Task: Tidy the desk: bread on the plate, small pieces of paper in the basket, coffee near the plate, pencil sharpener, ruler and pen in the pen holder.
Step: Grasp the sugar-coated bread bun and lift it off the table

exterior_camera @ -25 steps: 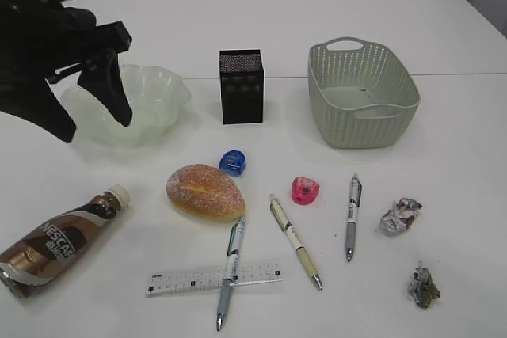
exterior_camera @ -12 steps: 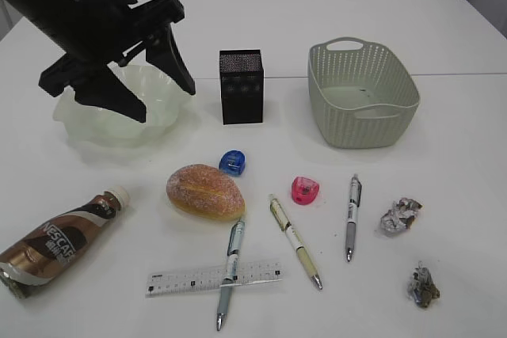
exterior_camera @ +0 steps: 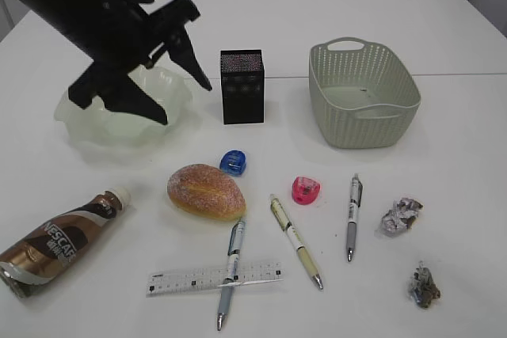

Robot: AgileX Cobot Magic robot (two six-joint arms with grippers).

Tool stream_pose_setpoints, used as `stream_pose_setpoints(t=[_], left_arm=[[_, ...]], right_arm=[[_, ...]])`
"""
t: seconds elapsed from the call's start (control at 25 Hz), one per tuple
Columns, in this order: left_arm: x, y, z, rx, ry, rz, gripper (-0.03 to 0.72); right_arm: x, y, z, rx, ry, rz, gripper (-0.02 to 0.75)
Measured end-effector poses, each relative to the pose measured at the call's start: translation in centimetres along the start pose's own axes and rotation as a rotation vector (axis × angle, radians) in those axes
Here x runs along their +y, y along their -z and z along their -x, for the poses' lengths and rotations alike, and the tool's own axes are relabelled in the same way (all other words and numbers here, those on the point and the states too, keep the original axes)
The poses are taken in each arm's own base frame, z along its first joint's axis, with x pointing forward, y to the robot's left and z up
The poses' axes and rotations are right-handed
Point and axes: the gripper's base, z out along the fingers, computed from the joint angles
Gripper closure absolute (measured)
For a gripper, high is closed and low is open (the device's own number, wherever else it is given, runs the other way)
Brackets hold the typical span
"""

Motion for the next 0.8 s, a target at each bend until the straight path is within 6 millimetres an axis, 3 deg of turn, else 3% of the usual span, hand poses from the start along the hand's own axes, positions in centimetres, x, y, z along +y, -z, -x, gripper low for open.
stream_pose_setpoints(t=[0.24, 0.8], left_arm=[[1.7, -5.5, 0.5, 0.079, 0.189, 0.103, 0.123], [3.6, -10.4, 1.1, 0.089, 0.297, 0.159, 0.1]], right_arm=[[0.0, 0.0, 0.0, 0.0, 0.001, 0.0, 0.248], [0.1, 0.0, 0.0, 0.001, -0.005, 0.012, 0.248]])
